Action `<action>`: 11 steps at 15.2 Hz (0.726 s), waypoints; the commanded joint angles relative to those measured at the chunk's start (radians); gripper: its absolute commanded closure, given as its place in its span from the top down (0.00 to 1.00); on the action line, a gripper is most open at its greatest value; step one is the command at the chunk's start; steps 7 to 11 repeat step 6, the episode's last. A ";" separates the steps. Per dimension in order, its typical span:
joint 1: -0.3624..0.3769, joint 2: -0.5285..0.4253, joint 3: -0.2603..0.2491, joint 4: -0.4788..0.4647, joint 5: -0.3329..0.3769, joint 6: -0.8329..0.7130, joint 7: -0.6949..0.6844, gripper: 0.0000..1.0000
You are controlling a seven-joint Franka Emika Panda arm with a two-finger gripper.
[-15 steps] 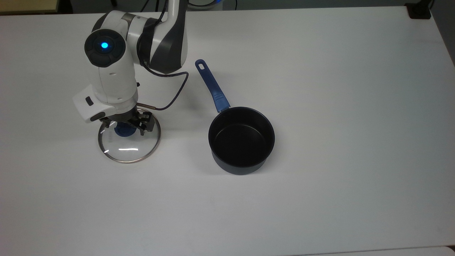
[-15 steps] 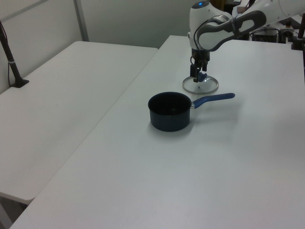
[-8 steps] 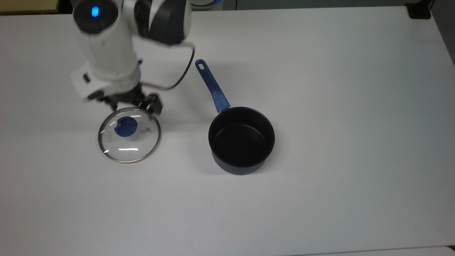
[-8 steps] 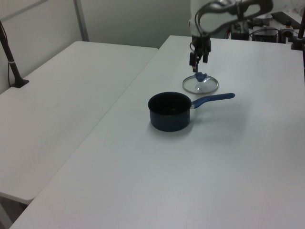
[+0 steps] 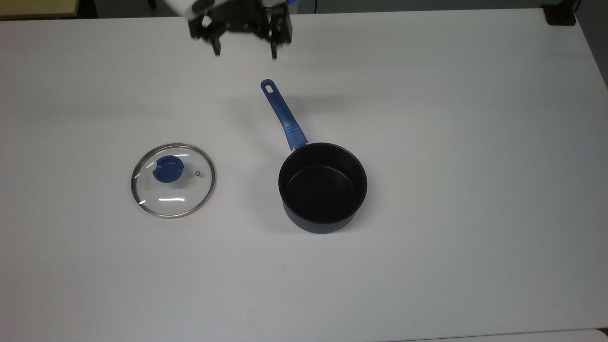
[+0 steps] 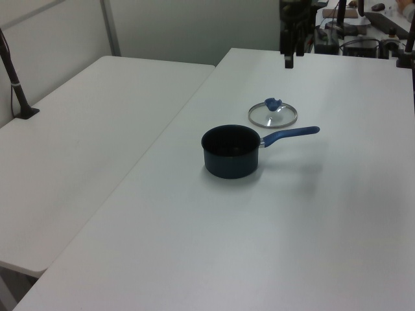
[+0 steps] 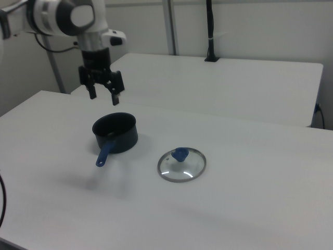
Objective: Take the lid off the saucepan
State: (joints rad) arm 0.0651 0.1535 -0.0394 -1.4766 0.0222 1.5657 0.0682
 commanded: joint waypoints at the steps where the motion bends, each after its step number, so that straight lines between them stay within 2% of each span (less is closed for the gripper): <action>1: 0.002 -0.103 0.007 -0.082 -0.002 -0.007 0.007 1.00; 11: -0.001 -0.109 -0.007 -0.074 -0.008 -0.010 0.004 1.00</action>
